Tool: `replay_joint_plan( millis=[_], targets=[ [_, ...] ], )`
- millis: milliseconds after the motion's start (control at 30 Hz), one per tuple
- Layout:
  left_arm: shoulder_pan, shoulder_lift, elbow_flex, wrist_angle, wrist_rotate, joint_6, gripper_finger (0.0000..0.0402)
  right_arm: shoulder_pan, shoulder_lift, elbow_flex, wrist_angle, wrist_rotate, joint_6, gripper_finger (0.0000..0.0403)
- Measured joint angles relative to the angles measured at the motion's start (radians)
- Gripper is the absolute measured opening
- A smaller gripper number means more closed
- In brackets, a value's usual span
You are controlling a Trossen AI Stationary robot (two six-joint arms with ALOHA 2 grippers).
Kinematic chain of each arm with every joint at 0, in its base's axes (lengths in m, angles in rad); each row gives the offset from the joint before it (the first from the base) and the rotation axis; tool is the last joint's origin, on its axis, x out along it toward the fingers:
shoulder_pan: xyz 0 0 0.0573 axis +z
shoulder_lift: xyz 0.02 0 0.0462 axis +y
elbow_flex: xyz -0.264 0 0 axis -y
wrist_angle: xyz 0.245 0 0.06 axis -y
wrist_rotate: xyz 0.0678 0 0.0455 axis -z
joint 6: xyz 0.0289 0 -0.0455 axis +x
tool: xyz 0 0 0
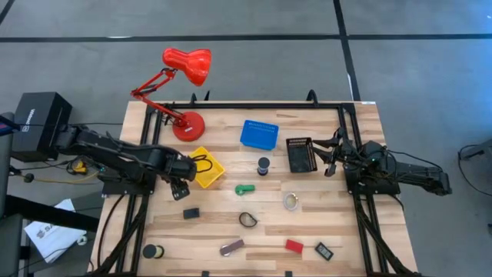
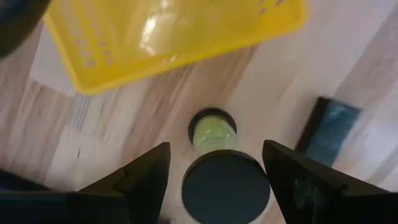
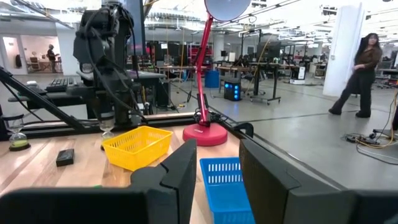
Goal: Pick & Place Office items
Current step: Put the top green hourglass into the yellow bin
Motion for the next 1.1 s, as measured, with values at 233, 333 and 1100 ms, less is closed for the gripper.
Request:
replay_joint_plan(
  millis=[233,333,1100],
  targets=[
    [0.0,-0.003,-0.082,0.0,0.054,-0.058,0.0248,0.0,0.0,0.0,0.0,0.0,0.0,0.0113],
    [0.0,-0.003,-0.095,-0.001,0.065,-0.072,0.0242,0.0,0.0,0.0,0.0,0.0,0.0,0.0113],
    [0.0,-0.003,-0.097,0.008,0.071,-0.124,0.0217,0.0,0.0,0.0,0.0,0.0,-0.001,0.0113]
  ],
)
